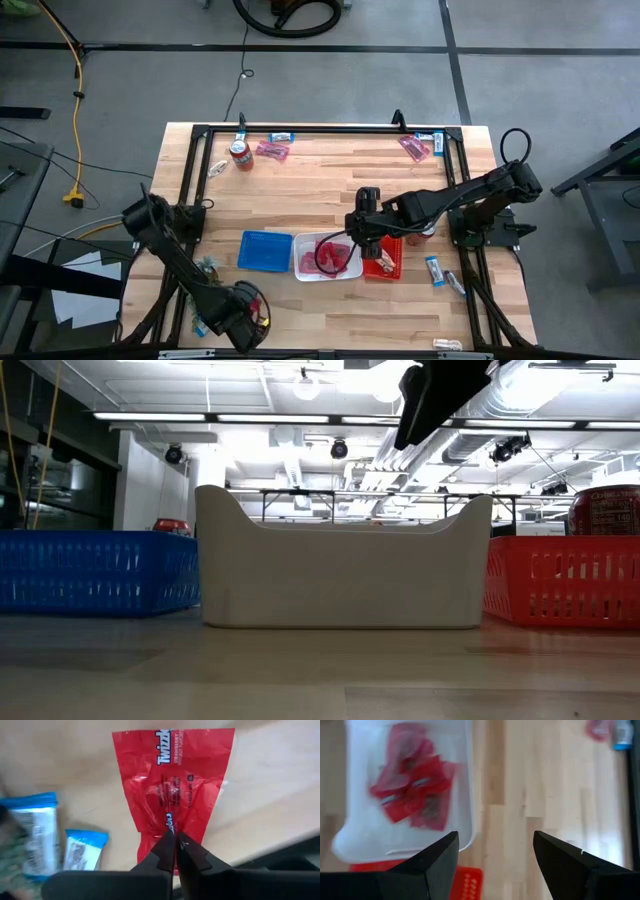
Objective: Sort candy
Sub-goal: Put the red candy into the white bin
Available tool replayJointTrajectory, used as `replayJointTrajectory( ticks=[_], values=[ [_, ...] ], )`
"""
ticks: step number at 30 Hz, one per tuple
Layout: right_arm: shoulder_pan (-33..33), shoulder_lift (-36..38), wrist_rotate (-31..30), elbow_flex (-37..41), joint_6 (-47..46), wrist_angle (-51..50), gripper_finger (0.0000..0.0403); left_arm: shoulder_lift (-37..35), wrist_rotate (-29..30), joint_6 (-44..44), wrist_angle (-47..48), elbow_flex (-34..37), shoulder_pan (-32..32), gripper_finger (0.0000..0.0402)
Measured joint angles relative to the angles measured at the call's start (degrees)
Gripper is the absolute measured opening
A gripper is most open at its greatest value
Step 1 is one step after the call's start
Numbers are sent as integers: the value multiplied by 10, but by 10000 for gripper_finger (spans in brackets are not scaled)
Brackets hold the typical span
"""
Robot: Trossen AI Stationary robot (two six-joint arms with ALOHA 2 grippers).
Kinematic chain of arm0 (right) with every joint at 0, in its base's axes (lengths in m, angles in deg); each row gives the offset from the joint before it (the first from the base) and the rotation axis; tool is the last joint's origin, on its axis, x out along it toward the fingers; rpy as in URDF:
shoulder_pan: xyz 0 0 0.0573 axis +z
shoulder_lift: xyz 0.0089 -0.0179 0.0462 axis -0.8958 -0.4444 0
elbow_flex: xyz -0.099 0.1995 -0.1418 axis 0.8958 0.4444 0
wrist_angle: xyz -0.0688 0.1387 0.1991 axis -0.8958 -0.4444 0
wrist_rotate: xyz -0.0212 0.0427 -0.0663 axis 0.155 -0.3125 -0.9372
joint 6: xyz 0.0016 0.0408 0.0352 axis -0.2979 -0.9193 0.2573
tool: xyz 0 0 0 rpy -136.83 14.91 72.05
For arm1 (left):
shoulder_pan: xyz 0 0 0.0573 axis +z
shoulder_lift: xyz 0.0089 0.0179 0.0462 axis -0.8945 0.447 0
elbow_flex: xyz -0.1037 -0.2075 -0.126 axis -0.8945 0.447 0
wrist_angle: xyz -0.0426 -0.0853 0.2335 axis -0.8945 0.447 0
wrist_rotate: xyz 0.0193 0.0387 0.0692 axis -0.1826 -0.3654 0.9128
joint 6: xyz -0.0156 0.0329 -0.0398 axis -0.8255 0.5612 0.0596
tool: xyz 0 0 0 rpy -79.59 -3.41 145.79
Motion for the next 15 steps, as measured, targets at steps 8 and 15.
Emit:
replayJointTrajectory(
  ticks=[8,15],
  values=[
    [0,25,56,0,27,-17,252,-168,208,166,26,0,17,0],
    [0,49,56,0,-2,-20,252,-268,419,476,-4,-1,139,0]
  ],
)
